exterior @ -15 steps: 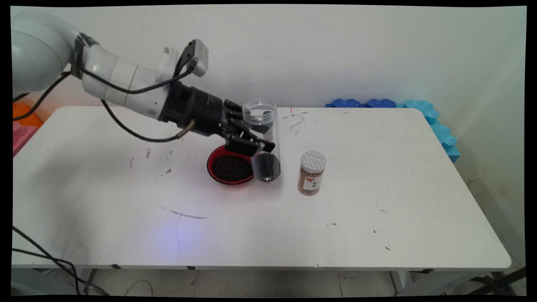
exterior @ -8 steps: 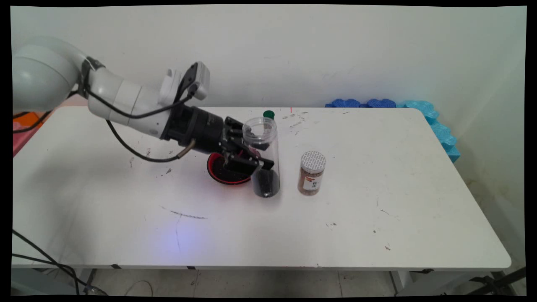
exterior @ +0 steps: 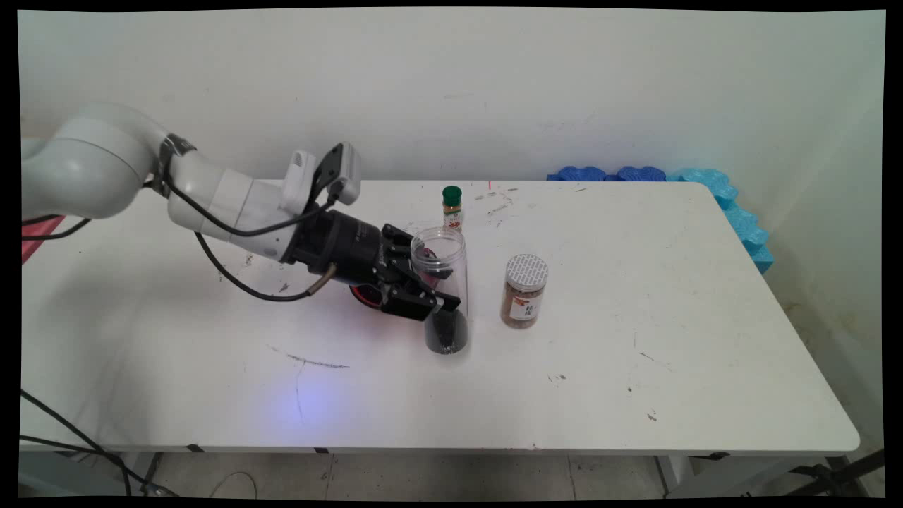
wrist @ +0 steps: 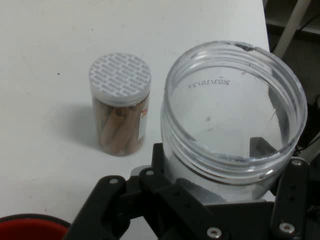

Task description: Place the picked object on the table

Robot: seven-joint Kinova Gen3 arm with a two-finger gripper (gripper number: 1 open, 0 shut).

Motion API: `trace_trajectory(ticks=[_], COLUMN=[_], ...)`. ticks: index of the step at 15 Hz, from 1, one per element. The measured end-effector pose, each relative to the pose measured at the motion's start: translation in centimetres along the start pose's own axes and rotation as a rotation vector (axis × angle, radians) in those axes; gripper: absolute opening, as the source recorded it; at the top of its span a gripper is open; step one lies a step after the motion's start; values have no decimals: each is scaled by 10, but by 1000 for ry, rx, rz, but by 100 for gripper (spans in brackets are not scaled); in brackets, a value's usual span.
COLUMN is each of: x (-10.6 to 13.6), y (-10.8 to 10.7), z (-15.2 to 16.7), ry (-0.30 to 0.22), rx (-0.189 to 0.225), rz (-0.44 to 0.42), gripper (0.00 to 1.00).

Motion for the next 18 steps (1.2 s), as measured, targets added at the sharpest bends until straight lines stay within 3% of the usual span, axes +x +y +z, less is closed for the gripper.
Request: trace_trajectory(ticks=[18], x=[-29], y=[-16], z=[39], ry=[-30], rx=[30], rz=[5], gripper=[0])
